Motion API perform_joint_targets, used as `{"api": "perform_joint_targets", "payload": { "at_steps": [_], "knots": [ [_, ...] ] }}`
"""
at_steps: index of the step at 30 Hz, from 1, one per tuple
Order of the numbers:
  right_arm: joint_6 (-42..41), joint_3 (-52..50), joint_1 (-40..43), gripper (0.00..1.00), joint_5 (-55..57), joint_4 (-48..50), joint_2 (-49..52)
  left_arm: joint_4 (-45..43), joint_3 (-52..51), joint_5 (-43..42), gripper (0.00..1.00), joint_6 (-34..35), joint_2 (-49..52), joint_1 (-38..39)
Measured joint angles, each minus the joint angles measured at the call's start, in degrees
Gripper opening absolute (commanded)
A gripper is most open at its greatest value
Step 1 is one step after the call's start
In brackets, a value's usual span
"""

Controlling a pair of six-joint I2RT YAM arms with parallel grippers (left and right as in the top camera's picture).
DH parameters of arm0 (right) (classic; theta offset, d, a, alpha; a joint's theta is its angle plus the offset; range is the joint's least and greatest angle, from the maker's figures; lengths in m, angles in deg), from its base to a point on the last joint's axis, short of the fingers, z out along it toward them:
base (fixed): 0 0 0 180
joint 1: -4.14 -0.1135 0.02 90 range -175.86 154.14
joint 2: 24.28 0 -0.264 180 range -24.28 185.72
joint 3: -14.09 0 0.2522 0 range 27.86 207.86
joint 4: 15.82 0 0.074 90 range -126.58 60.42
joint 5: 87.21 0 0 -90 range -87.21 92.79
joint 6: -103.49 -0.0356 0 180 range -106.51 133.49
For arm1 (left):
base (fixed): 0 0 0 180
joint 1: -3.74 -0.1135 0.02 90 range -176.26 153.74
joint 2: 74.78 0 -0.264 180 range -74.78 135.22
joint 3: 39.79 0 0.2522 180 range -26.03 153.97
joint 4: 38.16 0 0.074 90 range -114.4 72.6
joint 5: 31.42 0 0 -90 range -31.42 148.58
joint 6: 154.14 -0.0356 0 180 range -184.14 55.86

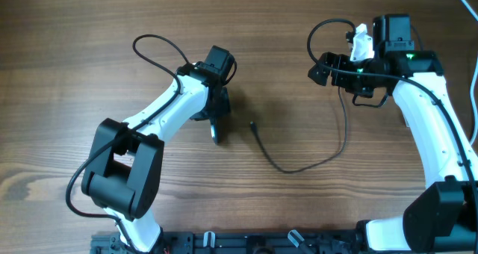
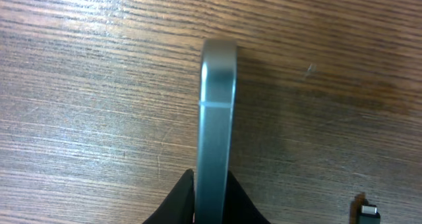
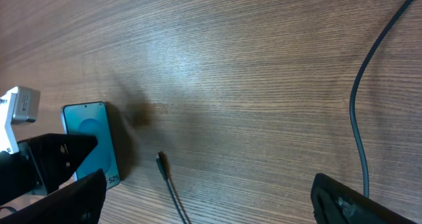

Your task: Plug charger to phone and switch on socket

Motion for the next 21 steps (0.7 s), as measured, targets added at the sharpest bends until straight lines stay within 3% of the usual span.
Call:
{"api": "perform_joint_targets", "payload": {
  "at_steps": [6, 9, 21],
  "knots": [
    [-0.02, 0.0, 0.0, 1.0, 0.02, 0.0, 0.0, 0.59, 0.0, 0.02, 0.17, 1.11, 0.0, 0.0],
    [-0.02, 0.0, 0.0, 1.0, 0.02, 0.0, 0.0, 0.76, 0.0, 0.0, 0.08, 1.44, 0.0, 0.0],
    [-0.02, 0.0, 0.0, 1.0, 0.02, 0.0, 0.0, 0.79, 0.0, -1.33, 0.16, 2.21, 0.0, 0.0]
  ]
}}
